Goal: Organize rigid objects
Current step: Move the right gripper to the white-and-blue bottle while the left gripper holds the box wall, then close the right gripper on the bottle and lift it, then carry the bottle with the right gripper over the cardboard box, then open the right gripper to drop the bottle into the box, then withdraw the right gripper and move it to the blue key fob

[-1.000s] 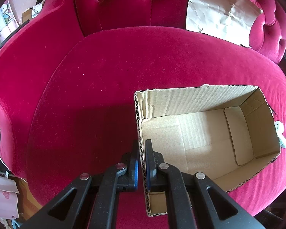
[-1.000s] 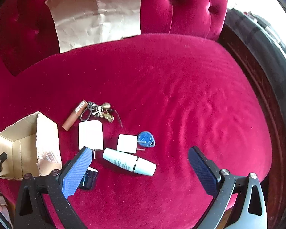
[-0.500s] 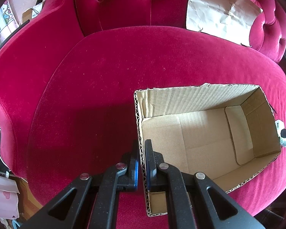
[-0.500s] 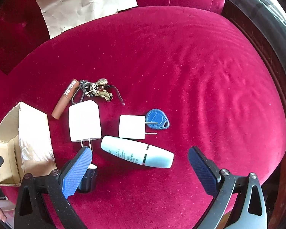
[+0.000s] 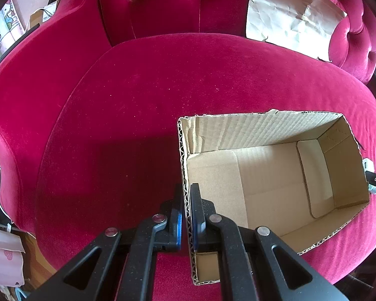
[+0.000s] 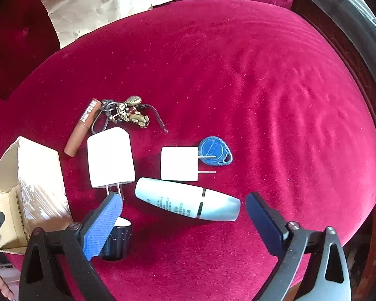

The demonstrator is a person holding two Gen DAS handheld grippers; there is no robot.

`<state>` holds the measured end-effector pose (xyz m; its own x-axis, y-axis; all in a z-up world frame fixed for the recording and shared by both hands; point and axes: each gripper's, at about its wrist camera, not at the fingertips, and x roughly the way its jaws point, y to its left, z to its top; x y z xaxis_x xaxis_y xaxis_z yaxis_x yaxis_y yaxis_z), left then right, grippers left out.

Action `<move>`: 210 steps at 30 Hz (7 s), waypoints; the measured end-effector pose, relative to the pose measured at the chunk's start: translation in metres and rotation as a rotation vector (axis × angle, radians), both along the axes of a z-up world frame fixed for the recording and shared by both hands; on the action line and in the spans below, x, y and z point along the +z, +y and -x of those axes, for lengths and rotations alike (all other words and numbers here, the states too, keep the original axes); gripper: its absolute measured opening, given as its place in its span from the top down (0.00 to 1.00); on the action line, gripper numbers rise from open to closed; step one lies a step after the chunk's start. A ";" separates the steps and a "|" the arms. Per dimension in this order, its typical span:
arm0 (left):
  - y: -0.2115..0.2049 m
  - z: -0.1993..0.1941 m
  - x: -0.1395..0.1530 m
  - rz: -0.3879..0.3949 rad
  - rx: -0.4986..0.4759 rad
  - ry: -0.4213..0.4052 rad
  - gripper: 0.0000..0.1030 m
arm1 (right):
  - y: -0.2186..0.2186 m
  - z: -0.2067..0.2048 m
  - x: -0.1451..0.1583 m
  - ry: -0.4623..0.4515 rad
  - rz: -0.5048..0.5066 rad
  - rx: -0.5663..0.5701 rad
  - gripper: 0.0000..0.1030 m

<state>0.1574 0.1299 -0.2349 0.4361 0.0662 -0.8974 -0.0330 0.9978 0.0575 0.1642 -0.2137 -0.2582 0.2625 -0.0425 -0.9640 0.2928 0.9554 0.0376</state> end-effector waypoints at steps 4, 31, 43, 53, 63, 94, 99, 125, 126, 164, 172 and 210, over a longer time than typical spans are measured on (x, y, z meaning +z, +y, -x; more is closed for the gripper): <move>0.000 0.000 0.000 0.000 0.001 -0.001 0.95 | 0.000 0.001 -0.004 0.004 0.000 -0.003 0.22; 0.003 0.001 -0.001 0.001 0.002 0.003 0.95 | 0.001 0.001 -0.007 -0.050 0.033 0.060 0.40; 0.004 0.002 0.000 0.001 0.003 0.007 0.95 | 0.026 -0.019 -0.012 -0.049 -0.027 0.139 0.73; 0.004 0.002 0.000 0.003 0.008 0.008 0.95 | 0.027 -0.012 0.002 -0.071 -0.041 0.122 0.73; 0.005 0.001 0.000 0.015 0.014 0.011 0.95 | 0.026 -0.009 0.030 -0.117 -0.027 0.127 0.73; 0.005 0.003 -0.002 0.017 0.015 0.008 0.97 | 0.095 0.008 0.103 -0.304 -0.078 0.329 0.73; 0.006 0.002 -0.002 0.016 0.015 0.009 0.97 | 0.115 0.011 0.101 -0.304 -0.100 0.373 0.73; 0.006 0.000 -0.002 0.017 0.020 0.005 0.97 | 0.167 0.007 0.055 -0.232 -0.155 0.499 0.72; 0.006 0.000 -0.003 0.015 0.019 0.005 0.97 | 0.167 0.007 0.054 -0.231 -0.157 0.499 0.72; -0.002 0.004 -0.009 -0.011 0.009 -0.011 0.97 | 0.137 0.011 0.076 -0.343 -0.067 0.471 0.00; -0.002 0.006 -0.009 -0.009 0.010 -0.020 0.97 | 0.119 0.015 0.082 -0.362 -0.065 0.450 0.00; 0.000 0.011 -0.007 -0.011 0.010 -0.022 0.97 | -0.048 0.014 0.030 -0.252 0.103 0.200 0.00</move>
<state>0.1464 0.1295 -0.2418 0.4548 0.0802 -0.8870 -0.0447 0.9967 0.0672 0.1502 -0.2617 -0.2280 0.5049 -0.0597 -0.8611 0.0925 0.9956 -0.0148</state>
